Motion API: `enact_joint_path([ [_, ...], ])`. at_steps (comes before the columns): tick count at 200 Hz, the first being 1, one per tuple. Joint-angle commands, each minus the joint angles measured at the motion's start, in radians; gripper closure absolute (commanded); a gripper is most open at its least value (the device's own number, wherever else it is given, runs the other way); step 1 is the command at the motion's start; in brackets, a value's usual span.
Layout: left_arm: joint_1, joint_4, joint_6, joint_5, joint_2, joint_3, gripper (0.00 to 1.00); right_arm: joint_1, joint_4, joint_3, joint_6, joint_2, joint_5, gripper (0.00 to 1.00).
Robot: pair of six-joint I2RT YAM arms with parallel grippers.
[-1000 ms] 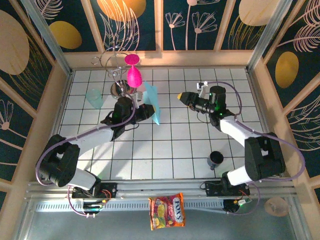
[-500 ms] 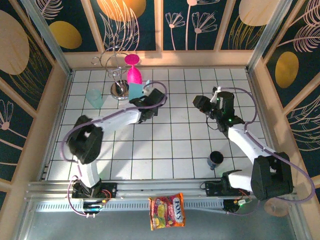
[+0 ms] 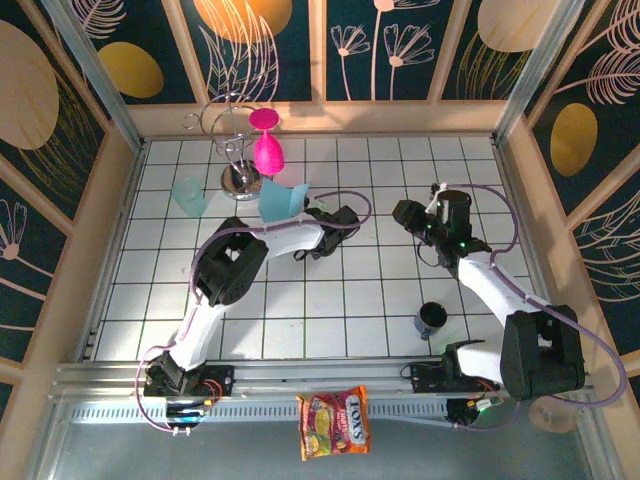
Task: Fold a paper plane with a square sheet of paper (pick it up from the middle)
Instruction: Turn over the paper at the center of the table.
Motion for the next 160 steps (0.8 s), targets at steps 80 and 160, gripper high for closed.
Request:
enact_joint_path([
  [80,-0.049,-0.008,-0.03,0.101,0.092,0.087,0.8,-0.009,0.008,-0.01,0.023,-0.011,0.005,0.55],
  [160,-0.05,0.32,-0.112,0.584,-0.205,-0.147,0.59,-0.009,-0.003,0.015,0.017,0.002,0.026,0.51],
])
